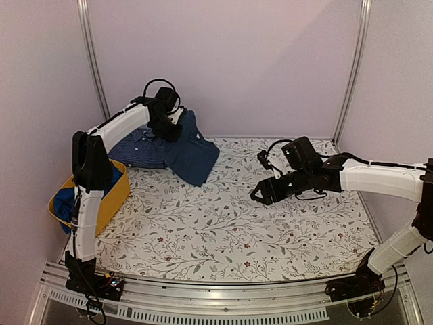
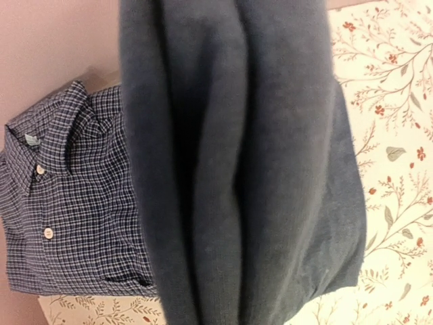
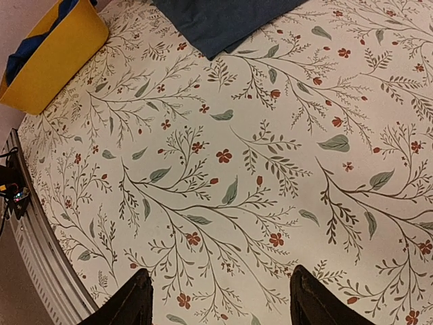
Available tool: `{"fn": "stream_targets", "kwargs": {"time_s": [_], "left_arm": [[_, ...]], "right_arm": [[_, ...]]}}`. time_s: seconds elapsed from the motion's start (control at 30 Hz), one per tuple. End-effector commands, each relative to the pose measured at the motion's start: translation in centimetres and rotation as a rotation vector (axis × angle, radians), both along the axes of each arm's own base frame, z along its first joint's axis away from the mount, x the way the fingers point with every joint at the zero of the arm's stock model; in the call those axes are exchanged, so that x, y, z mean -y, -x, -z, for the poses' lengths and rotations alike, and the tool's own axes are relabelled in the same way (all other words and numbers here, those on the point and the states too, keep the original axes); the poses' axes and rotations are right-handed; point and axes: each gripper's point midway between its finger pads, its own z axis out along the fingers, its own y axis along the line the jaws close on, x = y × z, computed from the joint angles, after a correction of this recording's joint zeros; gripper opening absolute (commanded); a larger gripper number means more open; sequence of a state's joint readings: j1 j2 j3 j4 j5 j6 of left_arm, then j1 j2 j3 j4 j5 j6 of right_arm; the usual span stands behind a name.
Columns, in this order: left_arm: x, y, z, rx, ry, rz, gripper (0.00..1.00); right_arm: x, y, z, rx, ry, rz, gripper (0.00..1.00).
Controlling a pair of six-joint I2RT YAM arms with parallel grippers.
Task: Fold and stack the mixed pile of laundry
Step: Place the square-folded T-shirt at the corner of the board.
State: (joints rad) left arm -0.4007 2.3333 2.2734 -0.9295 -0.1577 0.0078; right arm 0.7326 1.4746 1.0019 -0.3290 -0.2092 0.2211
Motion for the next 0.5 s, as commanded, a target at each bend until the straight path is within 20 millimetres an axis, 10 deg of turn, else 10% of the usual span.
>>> {"fn": "stream_targets", "kwargs": {"time_s": [0.0,0.47], "left_arm": [[-0.5,-0.5,-6.5,0.114,0.076,0.023,0.0],[-4.4,-1.2,-9.8,0.154,0.161,-0.021,0.0]], "right_arm": [[-0.4,-0.8,-1.2,0.018,-0.013,0.011,0.68],[-0.4,-1.0,-1.0,0.005,0.003,0.014,0.68]]}}
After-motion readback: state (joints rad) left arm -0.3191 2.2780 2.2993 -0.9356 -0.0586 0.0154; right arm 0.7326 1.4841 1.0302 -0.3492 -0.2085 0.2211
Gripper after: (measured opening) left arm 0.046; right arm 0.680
